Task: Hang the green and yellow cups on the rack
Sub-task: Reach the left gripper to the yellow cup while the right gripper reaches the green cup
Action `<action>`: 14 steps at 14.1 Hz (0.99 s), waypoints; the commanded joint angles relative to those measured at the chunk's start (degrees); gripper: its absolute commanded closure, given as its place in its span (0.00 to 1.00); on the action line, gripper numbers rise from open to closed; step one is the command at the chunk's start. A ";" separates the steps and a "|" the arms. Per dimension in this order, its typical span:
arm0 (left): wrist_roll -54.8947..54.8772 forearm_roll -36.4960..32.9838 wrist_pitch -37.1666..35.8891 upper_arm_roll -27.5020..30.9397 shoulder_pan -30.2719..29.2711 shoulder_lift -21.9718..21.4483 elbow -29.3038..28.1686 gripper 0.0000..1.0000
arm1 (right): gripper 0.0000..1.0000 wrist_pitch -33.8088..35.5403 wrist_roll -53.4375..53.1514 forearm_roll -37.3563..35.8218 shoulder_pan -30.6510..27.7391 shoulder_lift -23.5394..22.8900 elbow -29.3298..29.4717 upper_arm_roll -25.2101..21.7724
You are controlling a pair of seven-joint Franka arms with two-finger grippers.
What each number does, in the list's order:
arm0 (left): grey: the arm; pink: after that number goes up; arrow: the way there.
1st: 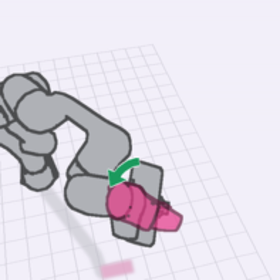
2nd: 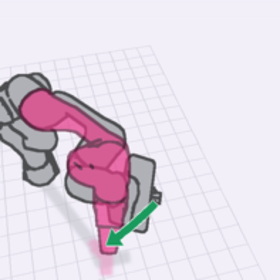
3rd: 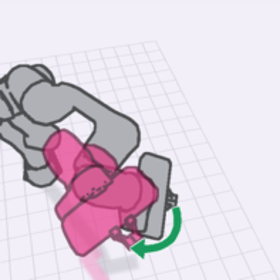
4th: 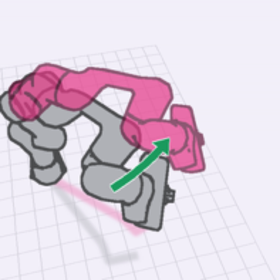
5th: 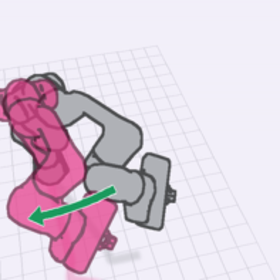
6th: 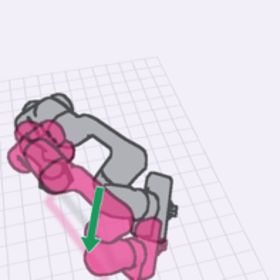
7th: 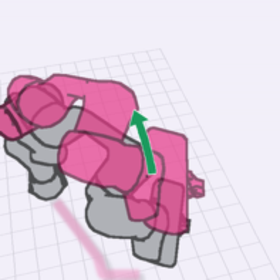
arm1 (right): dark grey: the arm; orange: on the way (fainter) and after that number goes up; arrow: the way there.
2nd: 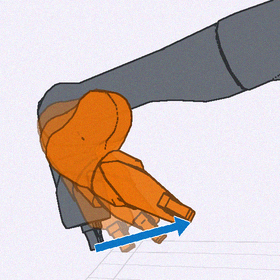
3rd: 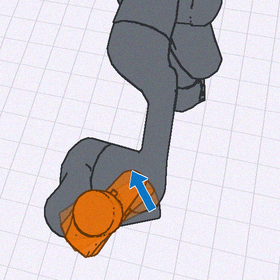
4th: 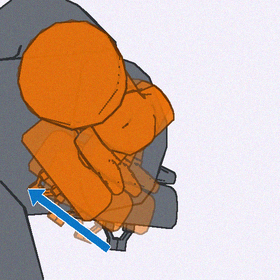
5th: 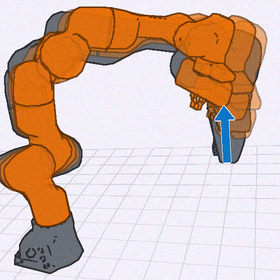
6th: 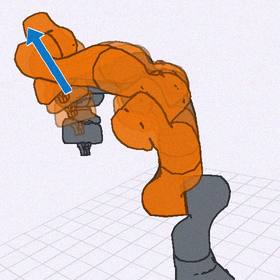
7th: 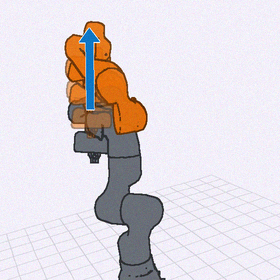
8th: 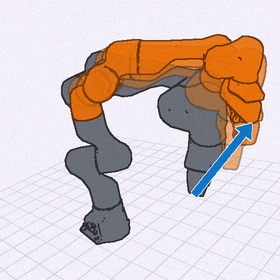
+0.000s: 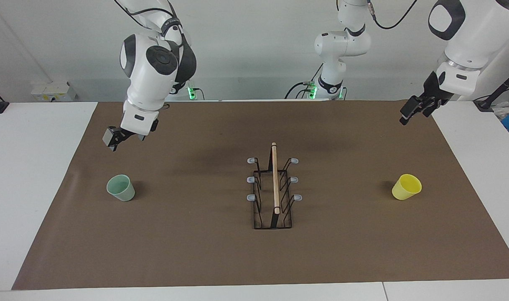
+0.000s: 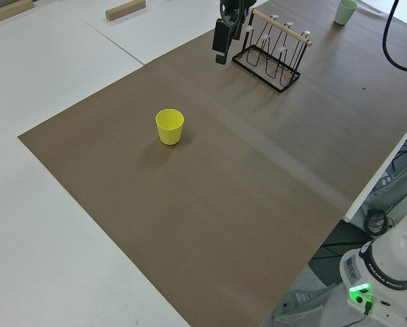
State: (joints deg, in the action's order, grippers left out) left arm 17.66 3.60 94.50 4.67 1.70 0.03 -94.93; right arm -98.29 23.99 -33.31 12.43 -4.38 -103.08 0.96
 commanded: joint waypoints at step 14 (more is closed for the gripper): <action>35.50 36.80 8.32 17.04 -5.29 30.64 15.39 0.00 | 0.00 -11.22 31.47 -15.20 -1.18 -5.72 -8.10 -0.17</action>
State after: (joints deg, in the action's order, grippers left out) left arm 48.99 36.28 101.77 21.30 -1.17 27.05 -82.62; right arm -107.92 54.48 -46.62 12.01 -8.60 -110.90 0.42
